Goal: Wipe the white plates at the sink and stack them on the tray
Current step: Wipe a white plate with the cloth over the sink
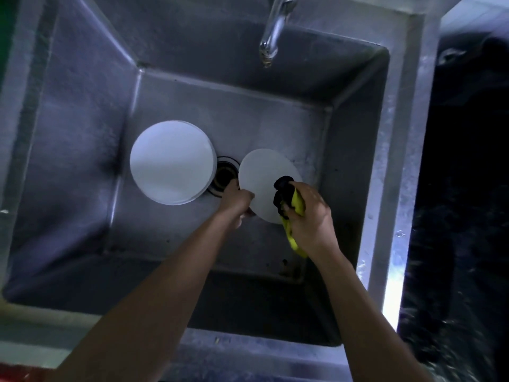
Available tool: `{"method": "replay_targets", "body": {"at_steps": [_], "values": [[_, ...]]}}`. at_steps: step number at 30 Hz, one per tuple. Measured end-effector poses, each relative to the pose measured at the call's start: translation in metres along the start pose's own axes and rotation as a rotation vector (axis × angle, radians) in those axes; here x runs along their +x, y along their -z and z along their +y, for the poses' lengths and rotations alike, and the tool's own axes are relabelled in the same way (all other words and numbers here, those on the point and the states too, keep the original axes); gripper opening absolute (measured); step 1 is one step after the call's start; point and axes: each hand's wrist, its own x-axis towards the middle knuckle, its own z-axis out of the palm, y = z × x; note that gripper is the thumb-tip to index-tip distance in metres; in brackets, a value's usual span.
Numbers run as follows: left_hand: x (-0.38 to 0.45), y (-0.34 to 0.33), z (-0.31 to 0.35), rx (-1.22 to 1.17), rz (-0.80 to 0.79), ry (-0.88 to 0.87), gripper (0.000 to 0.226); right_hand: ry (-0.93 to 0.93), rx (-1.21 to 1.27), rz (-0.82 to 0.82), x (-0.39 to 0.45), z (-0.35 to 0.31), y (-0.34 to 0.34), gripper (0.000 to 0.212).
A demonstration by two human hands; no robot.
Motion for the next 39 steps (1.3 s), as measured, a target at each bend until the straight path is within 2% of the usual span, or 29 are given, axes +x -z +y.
{"method": "replay_targets", "body": {"at_steps": [3,7,16,20,24,27,31,35,39], "values": [[-0.023,0.001,0.008,-0.077,-0.030,-0.023,0.052,-0.039,0.034,-0.001,-0.007,-0.005,0.012,0.049],[-0.056,0.013,0.016,-0.106,-0.021,-0.054,0.047,0.010,0.040,-0.025,-0.015,-0.019,0.029,0.049],[-0.141,0.037,0.036,-0.118,-0.184,-0.154,0.047,0.181,0.017,-0.024,-0.020,-0.088,0.045,0.048],[-0.172,0.043,0.048,-0.103,-0.259,-0.239,0.049,0.312,-0.073,-0.040,-0.029,-0.108,0.048,0.051],[-0.190,0.053,0.056,-0.137,-0.257,-0.283,0.045,0.386,-0.271,-0.122,-0.040,-0.103,0.060,0.060],[-0.199,0.058,0.060,-0.153,-0.260,-0.305,0.042,0.412,-0.356,-0.101,-0.043,-0.094,0.073,0.059],[-0.209,0.062,0.065,-0.138,-0.263,-0.327,0.040,0.420,-0.384,-0.090,-0.051,-0.097,0.077,0.059],[-0.214,0.061,0.063,-0.123,-0.312,-0.343,0.037,0.556,-0.423,-0.108,-0.060,-0.108,0.070,0.059],[-0.217,0.065,0.061,-0.050,-0.349,-0.344,0.036,0.591,-0.413,-0.106,-0.055,-0.123,0.065,0.065]]}}
